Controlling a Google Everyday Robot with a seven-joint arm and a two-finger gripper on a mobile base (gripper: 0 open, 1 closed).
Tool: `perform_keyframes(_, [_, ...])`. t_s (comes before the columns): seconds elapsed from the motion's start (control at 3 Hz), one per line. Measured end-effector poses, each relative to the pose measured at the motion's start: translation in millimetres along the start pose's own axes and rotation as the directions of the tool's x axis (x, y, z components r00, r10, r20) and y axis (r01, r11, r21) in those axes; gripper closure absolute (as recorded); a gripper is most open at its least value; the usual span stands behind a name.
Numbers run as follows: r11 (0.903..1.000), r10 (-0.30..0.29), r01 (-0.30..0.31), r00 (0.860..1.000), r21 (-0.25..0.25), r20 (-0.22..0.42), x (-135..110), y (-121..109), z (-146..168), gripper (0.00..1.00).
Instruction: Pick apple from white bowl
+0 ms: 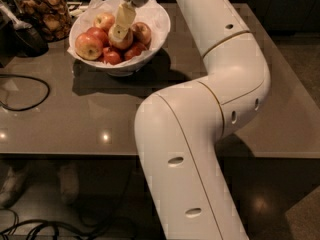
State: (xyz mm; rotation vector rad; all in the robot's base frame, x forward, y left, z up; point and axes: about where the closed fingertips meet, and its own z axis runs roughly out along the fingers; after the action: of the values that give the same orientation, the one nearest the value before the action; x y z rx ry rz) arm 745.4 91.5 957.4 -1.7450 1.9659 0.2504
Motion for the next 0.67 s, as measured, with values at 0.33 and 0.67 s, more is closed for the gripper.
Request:
perform_keyframes(0.33, [0.9999, -0.004, 0.004, 1.0, -0.016, -0.005, -0.1, 1.9, 8.0, 0.26])
perform_keyframes(0.67, [0.9996, -0.008, 0.008, 1.0, -0.029, -0.007, -0.4, 3.4, 14.0, 0.26])
